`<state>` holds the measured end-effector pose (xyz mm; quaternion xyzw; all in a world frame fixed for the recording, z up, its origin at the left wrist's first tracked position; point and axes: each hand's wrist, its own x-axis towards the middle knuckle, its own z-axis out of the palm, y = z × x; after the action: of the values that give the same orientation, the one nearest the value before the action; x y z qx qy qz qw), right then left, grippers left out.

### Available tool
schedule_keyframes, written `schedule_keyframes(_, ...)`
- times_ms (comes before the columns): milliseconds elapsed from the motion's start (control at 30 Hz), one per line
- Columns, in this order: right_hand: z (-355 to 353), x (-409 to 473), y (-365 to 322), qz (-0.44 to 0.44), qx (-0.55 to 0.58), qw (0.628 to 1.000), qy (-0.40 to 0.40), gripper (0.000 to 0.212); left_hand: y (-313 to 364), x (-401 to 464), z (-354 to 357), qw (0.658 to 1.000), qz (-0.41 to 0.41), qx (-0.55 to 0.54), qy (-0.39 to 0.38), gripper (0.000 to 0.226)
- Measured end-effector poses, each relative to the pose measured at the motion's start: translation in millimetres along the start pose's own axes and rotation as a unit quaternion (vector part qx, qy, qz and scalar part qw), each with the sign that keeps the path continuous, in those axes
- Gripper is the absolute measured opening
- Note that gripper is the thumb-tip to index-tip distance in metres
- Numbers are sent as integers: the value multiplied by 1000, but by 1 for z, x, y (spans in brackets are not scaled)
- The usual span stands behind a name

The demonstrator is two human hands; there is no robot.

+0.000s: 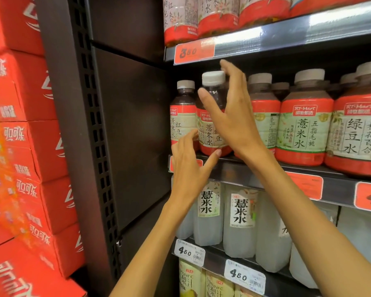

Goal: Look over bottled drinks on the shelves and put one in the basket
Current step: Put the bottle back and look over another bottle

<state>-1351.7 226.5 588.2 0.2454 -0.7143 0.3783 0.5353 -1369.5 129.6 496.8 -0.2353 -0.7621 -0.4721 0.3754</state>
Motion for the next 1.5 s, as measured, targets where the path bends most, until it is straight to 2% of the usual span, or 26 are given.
schedule_keyframes(67,-2,2,-5,19,13,1000,1,54,0,-2,-1,1000,-4,-8,-2,64)
schedule_keyframes(167,-4,3,-14,2,21,1000,6,54,3,-5,-5,999,-5,-44,16,63)
schedule_keyframes(300,-1,-6,-23,1,-28,997,-74,45,5,-6,-10,998,-20,-48,29,60)
schedule_keyframes(400,-4,-11,-29,12,12,994,-104,41,8,-10,-17,997,-23,-66,17,58)
schedule_keyframes(500,-17,-12,-36,12,103,992,-72,29,15,-16,-30,993,-12,-120,-12,58)
schedule_keyframes(567,-25,-13,-42,48,214,973,-73,18,24,-25,-40,983,-19,-176,-52,62)
schedule_keyframes(667,-32,-21,-45,123,335,930,-95,22,37,-45,-47,968,-27,-238,-73,51)
schedule_keyframes(800,-39,-32,-38,192,388,890,-144,29,47,-70,-51,944,-68,-305,-101,48)
schedule_keyframes(933,-42,-45,-25,248,474,815,-221,35,45,-91,-51,907,-142,-360,-165,53)
schedule_keyframes(1000,-41,-52,-23,257,485,801,-239,37,45,-101,-49,892,-169,-376,-187,55)
schedule_keyframes(1100,-39,-61,-22,270,484,800,-229,38,44,-109,-49,894,-190,-361,-187,55)
schedule_keyframes(1267,-33,-70,-25,284,399,857,-159,34,45,-115,-57,935,-169,-286,-121,56)
schedule_keyframes(1333,-29,-72,-33,291,374,868,-150,36,49,-117,-53,943,-168,-267,-100,55)
schedule_keyframes(1433,-27,-72,-37,306,372,859,-176,39,50,-119,-51,934,-186,-297,-75,50)
schedule_keyframes(1500,-29,-71,-33,306,419,830,-203,40,51,-120,-57,902,-207,-367,-93,46)
